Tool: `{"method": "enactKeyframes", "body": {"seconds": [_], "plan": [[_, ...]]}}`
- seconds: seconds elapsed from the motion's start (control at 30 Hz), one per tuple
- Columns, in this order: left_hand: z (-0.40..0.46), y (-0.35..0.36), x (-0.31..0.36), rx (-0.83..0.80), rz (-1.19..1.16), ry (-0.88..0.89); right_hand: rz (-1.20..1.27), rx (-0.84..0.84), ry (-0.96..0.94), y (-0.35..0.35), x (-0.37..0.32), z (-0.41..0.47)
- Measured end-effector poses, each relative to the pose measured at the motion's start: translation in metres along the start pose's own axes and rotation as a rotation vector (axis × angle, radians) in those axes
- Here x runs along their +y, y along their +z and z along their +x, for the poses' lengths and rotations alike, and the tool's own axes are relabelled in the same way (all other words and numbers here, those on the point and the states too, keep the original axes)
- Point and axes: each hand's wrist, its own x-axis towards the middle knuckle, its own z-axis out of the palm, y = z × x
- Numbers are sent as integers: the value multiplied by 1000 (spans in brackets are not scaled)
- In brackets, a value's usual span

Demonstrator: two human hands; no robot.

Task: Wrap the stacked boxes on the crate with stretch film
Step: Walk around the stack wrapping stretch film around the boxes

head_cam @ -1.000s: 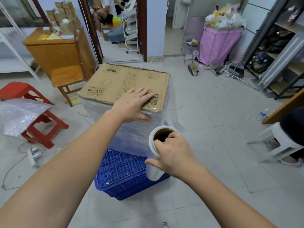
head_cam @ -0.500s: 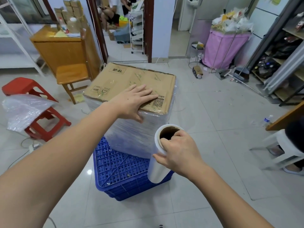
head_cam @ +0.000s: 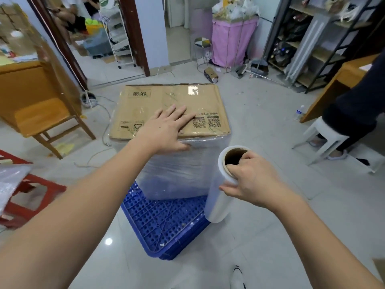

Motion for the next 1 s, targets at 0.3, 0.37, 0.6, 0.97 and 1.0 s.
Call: {"method": "enactKeyframes", "body": {"seconds": [0.3,0.37,0.6,0.97,1.0], "plan": [[5,0,-1,19,-6,15,26,-211,516,-20,-46,-14],[4,1,-1,26,-8,12,16,-136,613,-18,-48,-15],[1,1,1,35,-1,2,-4,106,464,-6,-54,-26],[-2,1,-2,26,-5,0,117,162,-148,-13,-114,-4],[-3,1,-3,28,-5,0,122,149,-171,-15,-118,-1]]}}
